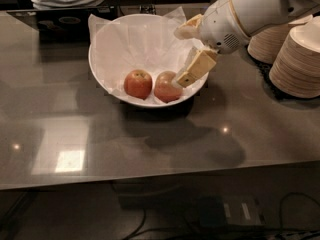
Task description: Pick apple from white bowl
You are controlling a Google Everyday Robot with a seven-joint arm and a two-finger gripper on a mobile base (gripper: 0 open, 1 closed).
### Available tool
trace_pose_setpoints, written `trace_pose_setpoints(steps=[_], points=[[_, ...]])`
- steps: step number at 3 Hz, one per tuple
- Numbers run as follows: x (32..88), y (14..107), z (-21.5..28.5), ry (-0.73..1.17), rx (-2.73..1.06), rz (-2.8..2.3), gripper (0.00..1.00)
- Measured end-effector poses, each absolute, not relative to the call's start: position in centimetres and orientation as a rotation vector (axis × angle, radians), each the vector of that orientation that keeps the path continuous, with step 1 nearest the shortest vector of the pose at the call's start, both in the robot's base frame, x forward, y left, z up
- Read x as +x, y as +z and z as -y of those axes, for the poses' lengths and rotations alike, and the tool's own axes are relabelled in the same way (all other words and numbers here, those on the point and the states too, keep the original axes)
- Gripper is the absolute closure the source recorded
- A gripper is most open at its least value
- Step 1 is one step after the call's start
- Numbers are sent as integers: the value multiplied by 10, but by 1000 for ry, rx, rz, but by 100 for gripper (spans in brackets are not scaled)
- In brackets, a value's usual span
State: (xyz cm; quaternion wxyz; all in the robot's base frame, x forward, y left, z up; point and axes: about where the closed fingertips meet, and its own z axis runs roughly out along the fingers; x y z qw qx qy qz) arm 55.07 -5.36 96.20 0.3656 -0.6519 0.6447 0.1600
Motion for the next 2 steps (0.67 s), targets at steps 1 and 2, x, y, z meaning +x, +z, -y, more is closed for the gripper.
trace_pose_setpoints(steps=[1, 2], points=[[557, 951, 48, 390, -1709, -1677, 20], [564, 938, 47, 356, -1735, -1713, 23]])
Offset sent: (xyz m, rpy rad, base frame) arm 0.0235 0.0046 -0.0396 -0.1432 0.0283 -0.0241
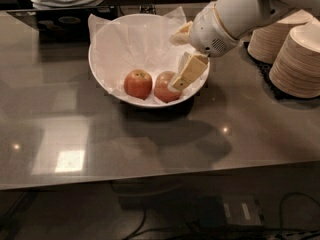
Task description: Pick apple from white bowl
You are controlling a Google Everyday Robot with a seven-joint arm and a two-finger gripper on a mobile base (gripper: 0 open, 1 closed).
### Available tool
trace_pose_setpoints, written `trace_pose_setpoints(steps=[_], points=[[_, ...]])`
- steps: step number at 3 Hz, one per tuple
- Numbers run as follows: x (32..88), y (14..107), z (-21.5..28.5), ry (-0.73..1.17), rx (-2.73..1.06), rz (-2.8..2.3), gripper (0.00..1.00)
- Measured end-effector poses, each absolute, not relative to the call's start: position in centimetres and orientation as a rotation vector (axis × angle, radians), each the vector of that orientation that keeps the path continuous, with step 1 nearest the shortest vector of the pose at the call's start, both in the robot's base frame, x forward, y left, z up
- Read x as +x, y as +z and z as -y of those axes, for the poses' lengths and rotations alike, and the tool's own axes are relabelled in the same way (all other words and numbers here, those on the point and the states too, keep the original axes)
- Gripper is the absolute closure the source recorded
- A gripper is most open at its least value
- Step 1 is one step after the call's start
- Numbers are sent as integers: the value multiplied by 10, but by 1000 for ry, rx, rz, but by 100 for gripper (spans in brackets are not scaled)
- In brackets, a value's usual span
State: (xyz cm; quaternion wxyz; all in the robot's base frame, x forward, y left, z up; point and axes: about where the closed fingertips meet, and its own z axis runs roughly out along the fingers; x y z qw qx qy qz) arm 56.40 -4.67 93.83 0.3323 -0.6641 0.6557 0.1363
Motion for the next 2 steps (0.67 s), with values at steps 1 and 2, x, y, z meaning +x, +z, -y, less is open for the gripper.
trace_pose_setpoints(steps=[1, 2], points=[[569, 926, 46, 342, -1749, -1743, 23], [572, 914, 46, 353, -1747, -1775, 23]])
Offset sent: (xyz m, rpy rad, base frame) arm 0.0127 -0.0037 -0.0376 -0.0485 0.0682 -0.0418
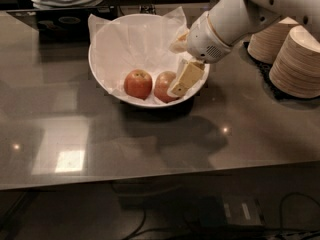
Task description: Pick apple from white bowl
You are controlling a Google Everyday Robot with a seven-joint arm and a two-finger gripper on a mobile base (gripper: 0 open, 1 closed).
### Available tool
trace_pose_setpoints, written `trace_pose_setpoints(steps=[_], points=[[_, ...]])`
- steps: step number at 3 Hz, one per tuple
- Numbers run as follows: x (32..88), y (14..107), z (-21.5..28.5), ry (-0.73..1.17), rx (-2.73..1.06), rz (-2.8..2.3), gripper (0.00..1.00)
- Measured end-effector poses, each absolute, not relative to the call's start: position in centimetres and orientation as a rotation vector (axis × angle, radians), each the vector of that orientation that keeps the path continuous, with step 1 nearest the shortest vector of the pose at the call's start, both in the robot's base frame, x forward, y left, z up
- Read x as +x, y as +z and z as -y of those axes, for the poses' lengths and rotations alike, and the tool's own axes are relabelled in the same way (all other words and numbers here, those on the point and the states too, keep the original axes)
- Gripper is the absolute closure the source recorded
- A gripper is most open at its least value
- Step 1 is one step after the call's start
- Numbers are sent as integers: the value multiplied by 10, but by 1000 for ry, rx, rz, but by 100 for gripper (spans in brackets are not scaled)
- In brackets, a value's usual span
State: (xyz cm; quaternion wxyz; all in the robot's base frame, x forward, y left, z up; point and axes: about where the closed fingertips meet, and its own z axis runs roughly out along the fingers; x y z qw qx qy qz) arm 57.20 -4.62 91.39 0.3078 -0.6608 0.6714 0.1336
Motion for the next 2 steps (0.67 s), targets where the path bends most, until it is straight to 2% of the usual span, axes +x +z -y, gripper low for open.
trace_pose_setpoints(steps=[1, 2], points=[[577, 899, 39, 382, -1751, -1804, 33], [578, 893, 39, 387, -1739, -1827, 30]])
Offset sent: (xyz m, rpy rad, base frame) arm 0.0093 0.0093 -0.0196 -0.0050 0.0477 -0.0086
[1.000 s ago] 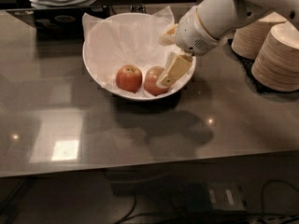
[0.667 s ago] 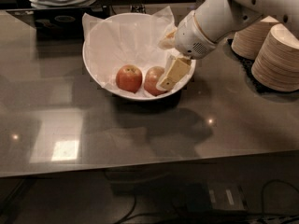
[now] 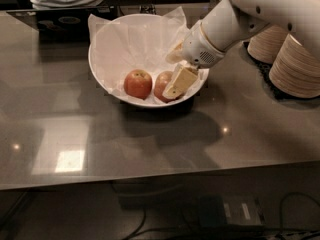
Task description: Pick apple from white bowl
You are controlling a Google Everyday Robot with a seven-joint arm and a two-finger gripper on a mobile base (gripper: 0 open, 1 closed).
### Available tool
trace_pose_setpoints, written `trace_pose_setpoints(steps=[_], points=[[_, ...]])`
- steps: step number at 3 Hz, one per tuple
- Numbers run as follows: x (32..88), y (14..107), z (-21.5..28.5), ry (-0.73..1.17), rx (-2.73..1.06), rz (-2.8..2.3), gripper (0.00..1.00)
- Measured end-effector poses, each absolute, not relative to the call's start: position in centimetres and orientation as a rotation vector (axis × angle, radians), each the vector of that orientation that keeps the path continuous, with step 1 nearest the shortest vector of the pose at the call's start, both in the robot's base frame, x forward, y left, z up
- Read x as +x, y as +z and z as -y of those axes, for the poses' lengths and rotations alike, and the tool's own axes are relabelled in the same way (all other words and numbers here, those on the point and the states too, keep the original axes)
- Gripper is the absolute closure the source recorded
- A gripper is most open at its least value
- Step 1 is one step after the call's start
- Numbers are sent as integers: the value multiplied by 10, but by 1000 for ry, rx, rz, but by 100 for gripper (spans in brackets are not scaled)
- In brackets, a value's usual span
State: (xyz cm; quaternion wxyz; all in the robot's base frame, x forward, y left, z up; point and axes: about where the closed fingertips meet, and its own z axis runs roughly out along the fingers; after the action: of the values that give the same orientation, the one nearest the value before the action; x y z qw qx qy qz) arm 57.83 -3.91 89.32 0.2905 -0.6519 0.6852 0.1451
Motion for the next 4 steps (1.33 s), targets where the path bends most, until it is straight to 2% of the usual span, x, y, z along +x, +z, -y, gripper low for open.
trace_pose_setpoints(steps=[4], points=[[591, 874, 37, 396, -1728, -1877, 32]])
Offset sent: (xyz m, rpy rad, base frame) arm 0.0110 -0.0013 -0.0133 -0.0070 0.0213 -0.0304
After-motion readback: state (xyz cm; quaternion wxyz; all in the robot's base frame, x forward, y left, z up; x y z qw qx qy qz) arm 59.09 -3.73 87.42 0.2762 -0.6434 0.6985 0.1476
